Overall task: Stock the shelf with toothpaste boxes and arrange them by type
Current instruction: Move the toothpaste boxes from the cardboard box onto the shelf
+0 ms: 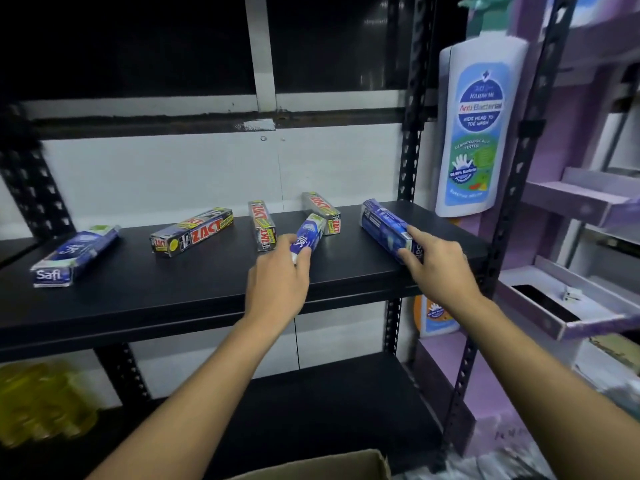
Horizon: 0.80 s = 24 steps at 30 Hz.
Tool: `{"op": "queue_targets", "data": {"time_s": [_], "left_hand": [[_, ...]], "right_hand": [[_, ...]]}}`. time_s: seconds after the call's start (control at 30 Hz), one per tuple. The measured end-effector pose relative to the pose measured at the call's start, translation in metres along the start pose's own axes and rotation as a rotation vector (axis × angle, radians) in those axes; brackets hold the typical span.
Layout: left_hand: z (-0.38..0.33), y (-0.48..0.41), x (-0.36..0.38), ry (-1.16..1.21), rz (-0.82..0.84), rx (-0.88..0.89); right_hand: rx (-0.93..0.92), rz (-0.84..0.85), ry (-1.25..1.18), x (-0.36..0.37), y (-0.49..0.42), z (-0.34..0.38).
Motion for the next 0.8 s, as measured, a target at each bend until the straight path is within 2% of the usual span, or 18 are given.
{"op": "queue_targets", "data": {"time_s": [0.07, 0.17, 0.27, 0.37, 0.6, 0.8], "left_hand": [[0.0, -0.009, 0.006, -0.013, 0.061, -0.053], [0.001, -0.017, 0.018, 0.025, 0.241, -0.084], [0.005, -0.022, 0.027, -0.008, 0.411, 0.034], [0.011, -0.03, 0.027, -0.057, 0.502, 0.132], [0.009, -0.057, 0.031, -0.229, 0.355, 0.315], [0.01, -0.084, 0.058, -0.365, 0.338, 0.285]], "right_hand": [[0.036, 0.028, 0.065, 0.006, -0.012, -0.003], [0.095, 0.059, 0.102, 0.019, -0.03, -0.007], [0.146, 0.073, 0.096, 0.031, -0.048, -0.013], [0.197, 0.092, 0.079, 0.041, -0.065, -0.02], [0.238, 0.1, 0.086, 0.054, -0.093, -0.027], [0.231, 0.112, 0.066, 0.059, -0.094, -0.036]]}}
Point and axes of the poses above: each hand's wrist, its own y-axis away from the middle knuckle, its own x-axis out of the palm, z = x × y, the point moved 6 cm from there along -y, towards the middle knuckle, and after that the axes turned 3 degrees about -y, right-handed, at the moved point
